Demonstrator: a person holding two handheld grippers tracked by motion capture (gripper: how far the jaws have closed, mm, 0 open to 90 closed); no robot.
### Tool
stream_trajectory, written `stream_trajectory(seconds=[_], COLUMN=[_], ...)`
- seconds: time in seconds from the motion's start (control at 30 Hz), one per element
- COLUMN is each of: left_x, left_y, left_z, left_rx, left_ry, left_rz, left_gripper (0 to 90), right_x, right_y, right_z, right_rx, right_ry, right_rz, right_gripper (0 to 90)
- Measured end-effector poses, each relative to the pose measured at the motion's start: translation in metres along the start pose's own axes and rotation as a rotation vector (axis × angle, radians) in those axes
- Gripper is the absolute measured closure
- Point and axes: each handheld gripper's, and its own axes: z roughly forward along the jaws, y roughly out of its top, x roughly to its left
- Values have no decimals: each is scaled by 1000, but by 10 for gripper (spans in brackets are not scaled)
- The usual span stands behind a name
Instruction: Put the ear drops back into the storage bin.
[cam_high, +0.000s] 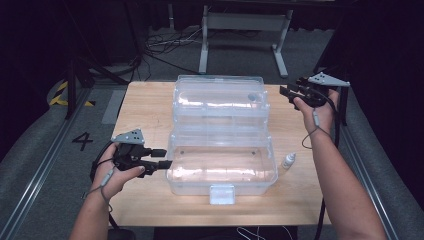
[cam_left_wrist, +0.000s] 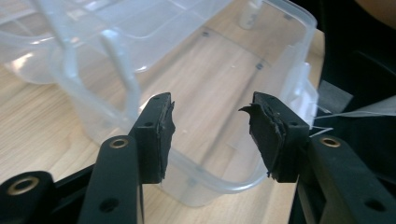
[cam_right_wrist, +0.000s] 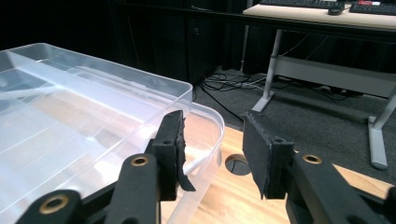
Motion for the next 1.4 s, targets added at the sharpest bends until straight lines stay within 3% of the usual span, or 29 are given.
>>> stream_trajectory(seconds=[0.2,0.4,0.57,0.77,0.93,1.23,1.4], left_x=[8,10,14,16,17,18,19], left_y=[-4,-7,-13,-17,-20,-21,-22], left_z=[-7,-10,-14,-17,-17,-18,-18], left_rx=[-26,-26,-22,-16,-15,-14,-5], left_ry=[76,128,167,200,210,213,211], left_rz=[-44,-46,-90,-109,-115,-119,-118], left_gripper=[453,413,400,391,377,370,348], right_x=[2,5,10,13,17,21,23], right_y=[-2,-1,0,2,2,1,2], right_z=[-26,-39,-53,-62,-69,-74,-73], right_rx=[5,21,81,137,187,231,288], right_ry=[25,47,97,124,139,166,183], right_rz=[2,-5,-34,-65,-104,-108,-126], right_gripper=[575,563,571,585,587,586,567])
